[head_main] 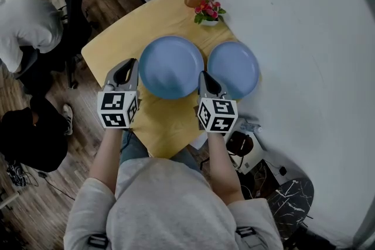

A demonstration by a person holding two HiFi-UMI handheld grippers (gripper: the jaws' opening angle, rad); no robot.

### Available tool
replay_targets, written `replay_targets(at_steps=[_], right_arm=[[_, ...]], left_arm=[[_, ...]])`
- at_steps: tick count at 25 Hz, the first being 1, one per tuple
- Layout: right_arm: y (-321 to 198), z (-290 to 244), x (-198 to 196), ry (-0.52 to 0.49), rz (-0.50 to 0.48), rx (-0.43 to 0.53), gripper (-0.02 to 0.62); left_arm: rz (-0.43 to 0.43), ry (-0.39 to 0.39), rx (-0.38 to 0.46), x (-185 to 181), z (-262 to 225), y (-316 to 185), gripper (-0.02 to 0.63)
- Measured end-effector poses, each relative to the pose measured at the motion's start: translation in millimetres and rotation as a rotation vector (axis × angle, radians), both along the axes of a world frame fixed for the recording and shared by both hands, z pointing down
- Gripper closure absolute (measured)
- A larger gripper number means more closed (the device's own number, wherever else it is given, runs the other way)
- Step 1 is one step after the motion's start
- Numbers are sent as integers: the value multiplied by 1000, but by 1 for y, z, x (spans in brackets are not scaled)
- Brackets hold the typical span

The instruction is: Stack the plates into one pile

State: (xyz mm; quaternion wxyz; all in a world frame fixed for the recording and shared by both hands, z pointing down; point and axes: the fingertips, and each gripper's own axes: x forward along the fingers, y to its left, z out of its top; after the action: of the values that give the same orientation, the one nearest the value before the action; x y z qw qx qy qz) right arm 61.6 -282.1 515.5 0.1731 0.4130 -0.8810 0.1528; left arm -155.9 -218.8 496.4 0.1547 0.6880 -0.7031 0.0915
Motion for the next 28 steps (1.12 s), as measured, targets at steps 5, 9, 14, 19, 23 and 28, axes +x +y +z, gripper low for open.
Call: replay_targets(at_steps=[5, 9, 14, 19, 23, 28], right_arm=[[3, -40, 2, -52, -6, 85, 592], [10, -74, 4, -101, 11, 142, 592], [25, -116, 1, -144, 23, 234, 591], [45, -154, -2, -148, 44, 331, 591], [68, -179, -2, -170, 54, 398, 591], [96, -201, -2, -181, 61, 455, 591]], left_arm=[[-14, -35, 119, 4, -46, 9, 548], [-4, -53, 205, 5, -83, 19, 548], [25, -59, 304, 3, -124, 32, 548], [42, -88, 379, -2, -158, 49, 547], [58, -99, 433, -5, -180, 66, 546], [80, -109, 486, -6, -199, 87, 546]])
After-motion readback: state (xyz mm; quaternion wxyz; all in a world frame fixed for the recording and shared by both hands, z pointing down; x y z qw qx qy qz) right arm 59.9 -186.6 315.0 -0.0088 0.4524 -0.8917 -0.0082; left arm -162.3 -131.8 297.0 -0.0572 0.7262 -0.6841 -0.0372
